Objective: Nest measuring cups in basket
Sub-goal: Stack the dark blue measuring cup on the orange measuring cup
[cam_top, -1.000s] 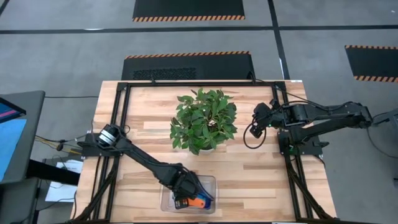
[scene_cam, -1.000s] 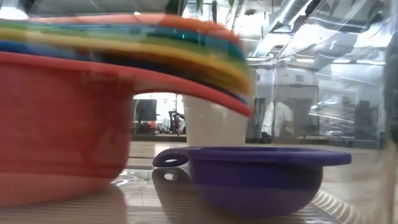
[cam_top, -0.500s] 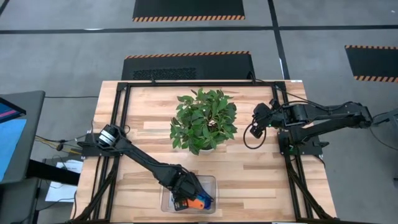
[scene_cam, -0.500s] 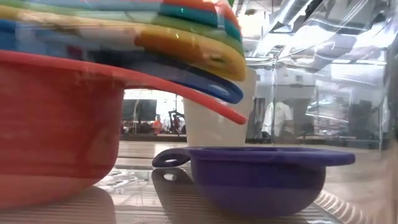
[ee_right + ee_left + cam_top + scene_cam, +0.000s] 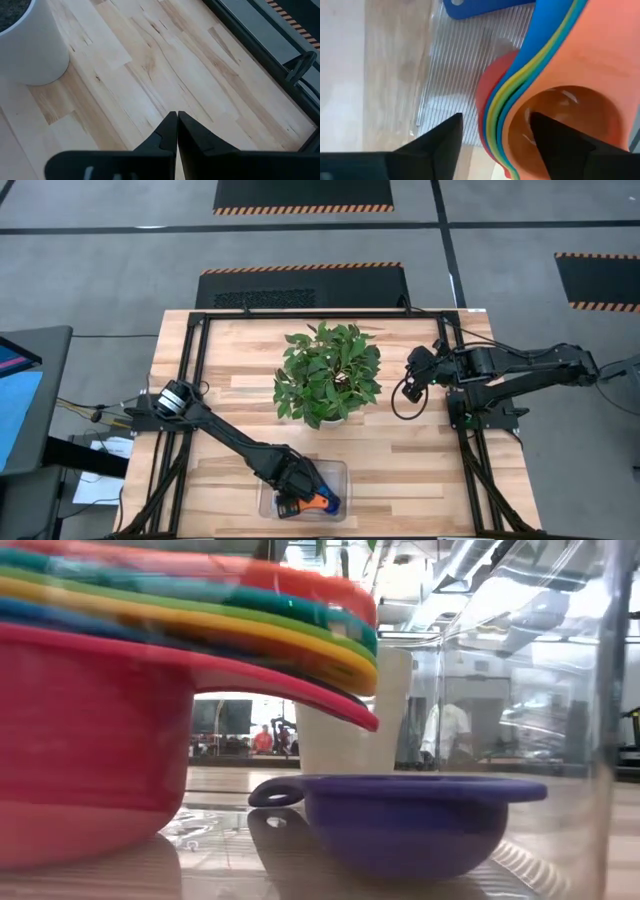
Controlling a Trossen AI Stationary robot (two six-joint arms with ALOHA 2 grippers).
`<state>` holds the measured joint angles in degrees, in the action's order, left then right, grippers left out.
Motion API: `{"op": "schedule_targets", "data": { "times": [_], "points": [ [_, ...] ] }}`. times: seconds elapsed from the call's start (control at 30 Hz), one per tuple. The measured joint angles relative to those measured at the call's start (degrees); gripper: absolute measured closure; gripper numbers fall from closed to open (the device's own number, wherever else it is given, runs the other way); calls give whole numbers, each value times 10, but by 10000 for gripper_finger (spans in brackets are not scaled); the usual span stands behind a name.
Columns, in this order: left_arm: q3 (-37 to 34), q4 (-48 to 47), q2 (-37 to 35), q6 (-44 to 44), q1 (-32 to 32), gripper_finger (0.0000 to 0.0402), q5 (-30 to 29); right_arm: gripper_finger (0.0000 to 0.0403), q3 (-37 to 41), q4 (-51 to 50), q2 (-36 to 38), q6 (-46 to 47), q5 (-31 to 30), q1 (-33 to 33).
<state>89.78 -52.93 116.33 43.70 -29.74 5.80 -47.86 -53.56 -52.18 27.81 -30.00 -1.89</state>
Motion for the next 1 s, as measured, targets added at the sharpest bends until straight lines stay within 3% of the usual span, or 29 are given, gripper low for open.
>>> {"op": "schedule_targets", "data": {
  "times": [0.17, 0.4, 0.73, 1.0],
  "points": [
    [0, 1, 0, -1, 1, 153, 4, 370, 0, 0, 0, -4, 0, 0],
    [-1, 1, 0, 52, 2, 166, 45, 370, 0, 0, 0, -13, 0, 2],
    [-1, 15, 0, 102, 1, 171, 32, 370, 0, 1, 0, -13, 0, 2],
    [-1, 18, 0, 70, -3, 171, 25, 370, 0, 1, 0, -13, 0, 2]
  ]
}}
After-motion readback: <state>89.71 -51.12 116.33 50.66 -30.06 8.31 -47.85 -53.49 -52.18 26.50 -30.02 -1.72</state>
